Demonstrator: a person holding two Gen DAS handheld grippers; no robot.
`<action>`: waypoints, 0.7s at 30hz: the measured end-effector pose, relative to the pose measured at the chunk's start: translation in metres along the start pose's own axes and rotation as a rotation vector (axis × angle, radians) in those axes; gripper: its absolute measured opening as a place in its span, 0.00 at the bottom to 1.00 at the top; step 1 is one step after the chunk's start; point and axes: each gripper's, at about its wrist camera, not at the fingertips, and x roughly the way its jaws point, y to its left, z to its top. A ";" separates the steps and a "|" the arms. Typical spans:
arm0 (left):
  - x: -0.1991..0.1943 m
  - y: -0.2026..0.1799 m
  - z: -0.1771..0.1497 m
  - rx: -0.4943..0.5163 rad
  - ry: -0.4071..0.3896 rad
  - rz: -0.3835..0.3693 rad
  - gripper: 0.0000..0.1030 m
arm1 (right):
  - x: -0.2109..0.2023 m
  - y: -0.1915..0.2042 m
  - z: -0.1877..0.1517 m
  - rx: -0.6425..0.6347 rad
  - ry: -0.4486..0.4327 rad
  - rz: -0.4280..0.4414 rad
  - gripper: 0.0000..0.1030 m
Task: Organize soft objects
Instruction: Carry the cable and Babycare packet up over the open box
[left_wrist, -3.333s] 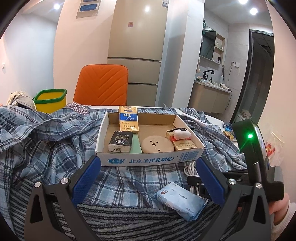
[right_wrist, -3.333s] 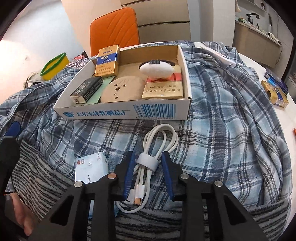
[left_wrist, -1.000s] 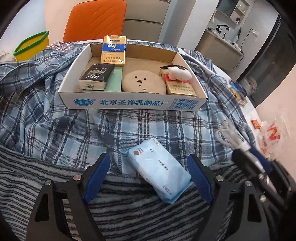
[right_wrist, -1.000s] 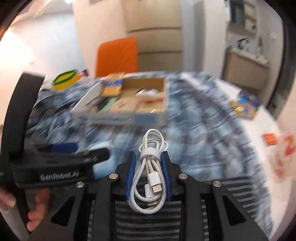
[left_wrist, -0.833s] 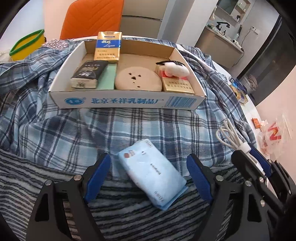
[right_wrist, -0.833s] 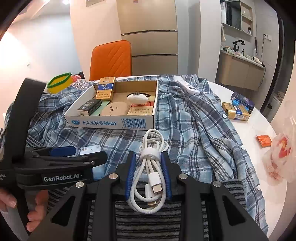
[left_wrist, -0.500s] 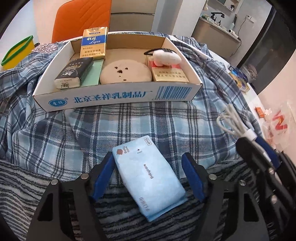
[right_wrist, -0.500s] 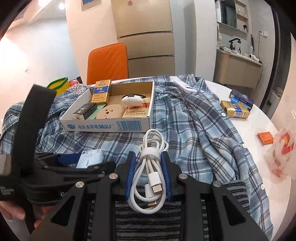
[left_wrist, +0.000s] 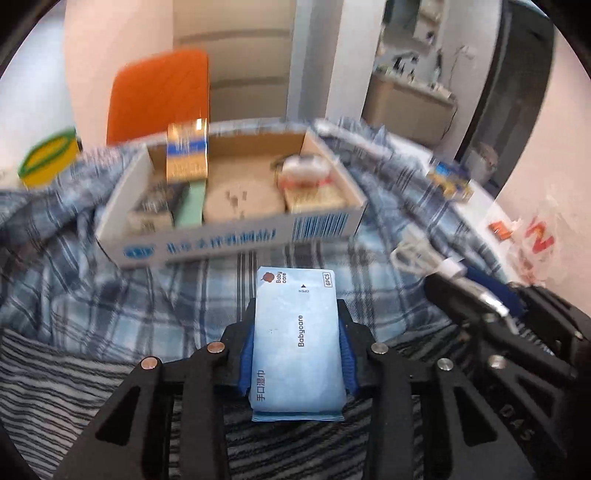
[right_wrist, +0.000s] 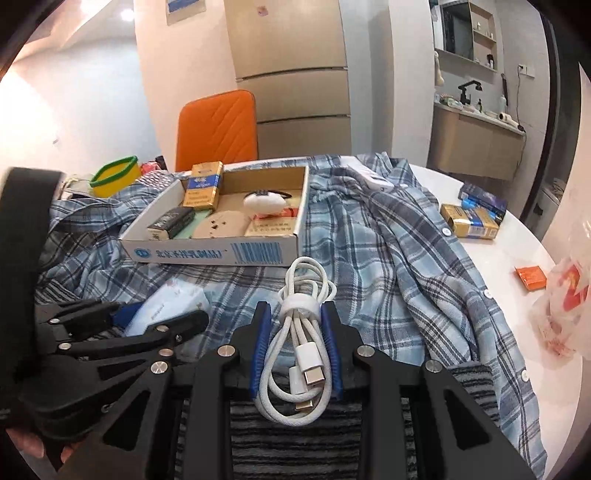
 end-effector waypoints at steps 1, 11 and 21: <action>-0.010 -0.001 -0.001 0.013 -0.060 -0.005 0.35 | -0.002 0.001 0.000 -0.003 -0.010 0.006 0.29; -0.072 0.006 -0.007 0.058 -0.438 -0.002 0.35 | -0.035 0.018 0.001 -0.079 -0.182 0.000 0.29; -0.120 0.040 -0.014 -0.007 -0.705 0.005 0.35 | -0.062 0.037 0.010 -0.098 -0.386 0.015 0.29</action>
